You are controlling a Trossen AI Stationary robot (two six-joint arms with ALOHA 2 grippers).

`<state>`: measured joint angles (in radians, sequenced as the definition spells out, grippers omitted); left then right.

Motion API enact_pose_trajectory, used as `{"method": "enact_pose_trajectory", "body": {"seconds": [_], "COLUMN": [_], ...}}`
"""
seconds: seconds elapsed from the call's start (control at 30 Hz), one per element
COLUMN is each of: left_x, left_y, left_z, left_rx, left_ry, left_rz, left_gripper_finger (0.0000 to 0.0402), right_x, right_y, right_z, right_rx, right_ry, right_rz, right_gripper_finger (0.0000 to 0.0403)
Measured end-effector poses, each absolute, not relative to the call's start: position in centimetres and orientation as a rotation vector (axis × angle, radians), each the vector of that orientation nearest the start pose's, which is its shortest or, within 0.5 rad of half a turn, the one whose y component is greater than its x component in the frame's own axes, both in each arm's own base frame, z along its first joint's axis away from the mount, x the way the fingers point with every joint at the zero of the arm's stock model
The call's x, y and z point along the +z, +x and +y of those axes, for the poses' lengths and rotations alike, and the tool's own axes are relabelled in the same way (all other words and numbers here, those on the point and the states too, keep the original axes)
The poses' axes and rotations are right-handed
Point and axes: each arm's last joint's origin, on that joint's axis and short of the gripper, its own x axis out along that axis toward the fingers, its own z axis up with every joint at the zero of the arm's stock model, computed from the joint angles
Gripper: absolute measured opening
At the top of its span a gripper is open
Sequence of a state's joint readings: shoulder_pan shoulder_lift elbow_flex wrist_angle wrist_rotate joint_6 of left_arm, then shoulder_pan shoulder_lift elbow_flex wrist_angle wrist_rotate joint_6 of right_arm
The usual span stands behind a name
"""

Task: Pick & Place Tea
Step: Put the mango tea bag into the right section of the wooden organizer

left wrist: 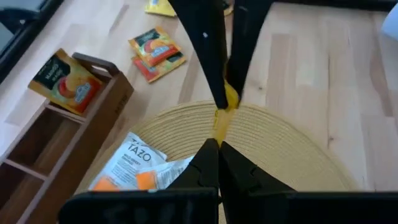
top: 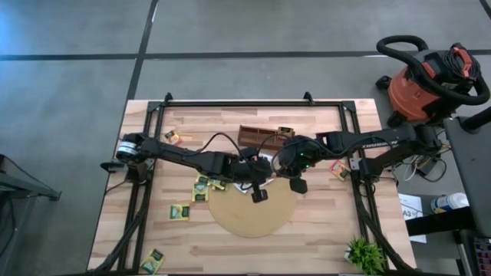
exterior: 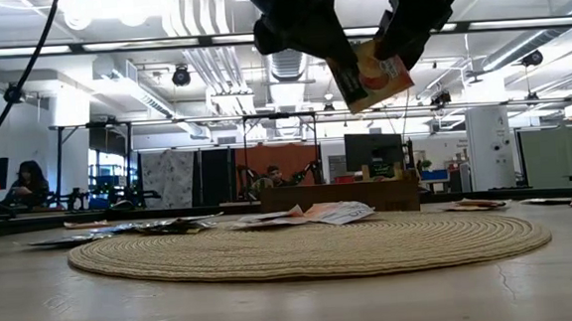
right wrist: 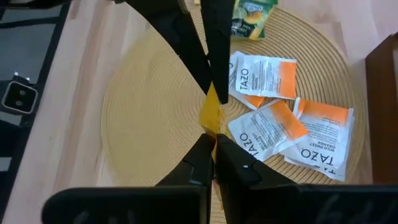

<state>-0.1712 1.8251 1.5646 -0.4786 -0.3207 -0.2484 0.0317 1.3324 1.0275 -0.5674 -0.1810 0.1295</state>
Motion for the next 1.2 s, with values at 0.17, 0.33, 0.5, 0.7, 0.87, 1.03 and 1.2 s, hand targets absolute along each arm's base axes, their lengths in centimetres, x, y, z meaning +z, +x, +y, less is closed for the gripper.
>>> {"method": "enact_pose_trajectory", "body": {"seconds": [0.17,0.33,0.5,0.7,0.87,1.03,1.2], "left_x": [29.0,28.7,28.8,29.6,29.3,29.4,27.4], "left_y": [39.8,39.3,38.6,36.8,34.4,33.3,32.0], "left_z": [-6.5,-6.9,-7.8,-9.2,-9.6,-8.7,-6.9], "left_rx": [0.277,0.433,0.454,0.466,0.51,0.439,0.388], "left_ry": [-0.097,-0.06,-0.054,-0.147,-0.269,-0.516,-0.716], "left_rz": [0.708,0.69,0.702,0.645,0.515,0.133,-0.243], "left_gripper_finger": [0.0018,0.007,0.0109,0.0115,0.0115,0.0115,0.0115], "right_x": [27.0,26.8,26.7,27.2,27.5,28.2,28.7], "right_y": [26.3,26.0,25.2,22.4,18.9,17.0,16.4], "right_z": [1.1,1.1,0.9,0.6,0.2,-0.1,-0.5], "right_rx": [0.106,0.067,-0.002,-0.115,-0.263,-0.299,-0.292], "right_ry": [0.248,0.27,0.267,0.316,0.418,0.651,0.801], "right_rz": [0.924,0.926,0.961,0.905,0.74,0.312,-0.109], "right_gripper_finger": [0.0009,0.0009,0.0009,0.0009,0.0009,0.0011,0.0011]}}
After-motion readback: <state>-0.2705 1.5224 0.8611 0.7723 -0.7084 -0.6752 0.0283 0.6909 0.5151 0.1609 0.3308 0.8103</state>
